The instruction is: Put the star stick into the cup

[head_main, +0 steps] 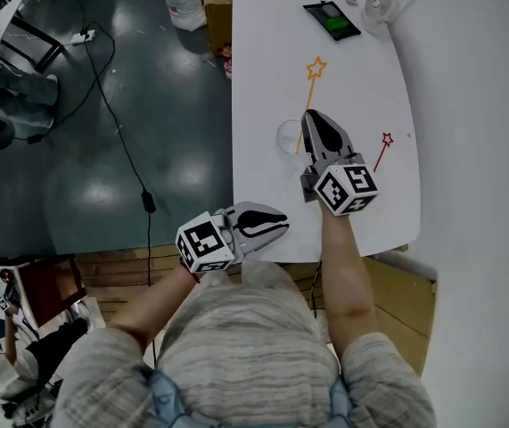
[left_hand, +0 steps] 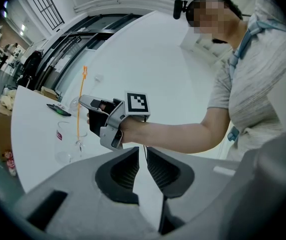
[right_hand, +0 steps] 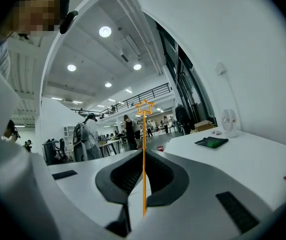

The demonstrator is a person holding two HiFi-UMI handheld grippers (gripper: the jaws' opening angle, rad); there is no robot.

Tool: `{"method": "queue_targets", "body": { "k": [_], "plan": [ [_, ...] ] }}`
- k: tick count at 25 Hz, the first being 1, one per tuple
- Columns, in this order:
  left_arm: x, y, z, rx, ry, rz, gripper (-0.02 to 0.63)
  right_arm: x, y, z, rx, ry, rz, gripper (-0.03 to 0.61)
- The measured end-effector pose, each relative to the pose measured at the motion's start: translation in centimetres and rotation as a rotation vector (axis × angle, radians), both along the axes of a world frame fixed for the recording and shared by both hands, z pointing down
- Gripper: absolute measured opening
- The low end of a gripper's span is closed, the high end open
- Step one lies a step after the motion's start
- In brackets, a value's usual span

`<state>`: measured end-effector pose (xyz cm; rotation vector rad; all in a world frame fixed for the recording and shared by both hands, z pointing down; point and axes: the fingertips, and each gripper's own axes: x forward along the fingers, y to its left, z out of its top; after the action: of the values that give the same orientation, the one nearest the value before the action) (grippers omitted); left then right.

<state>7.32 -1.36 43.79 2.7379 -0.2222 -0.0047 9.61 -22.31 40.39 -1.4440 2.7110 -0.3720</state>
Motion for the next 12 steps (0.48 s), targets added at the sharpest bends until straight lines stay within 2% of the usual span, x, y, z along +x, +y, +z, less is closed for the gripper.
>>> {"method": "queue_targets", "body": {
  "k": [5, 12],
  "plan": [
    [0.0, 0.2, -0.3, 0.003, 0.007, 0.002, 0.058, -0.1, 0.9, 1.3, -0.03, 0.026, 0.006, 0.018],
    [0.2, 0.4, -0.2, 0.002, 0.006, 0.007, 0.058, -0.3, 1.6, 3.7, -0.071, 0.136, -0.006, 0.018]
  ]
}}
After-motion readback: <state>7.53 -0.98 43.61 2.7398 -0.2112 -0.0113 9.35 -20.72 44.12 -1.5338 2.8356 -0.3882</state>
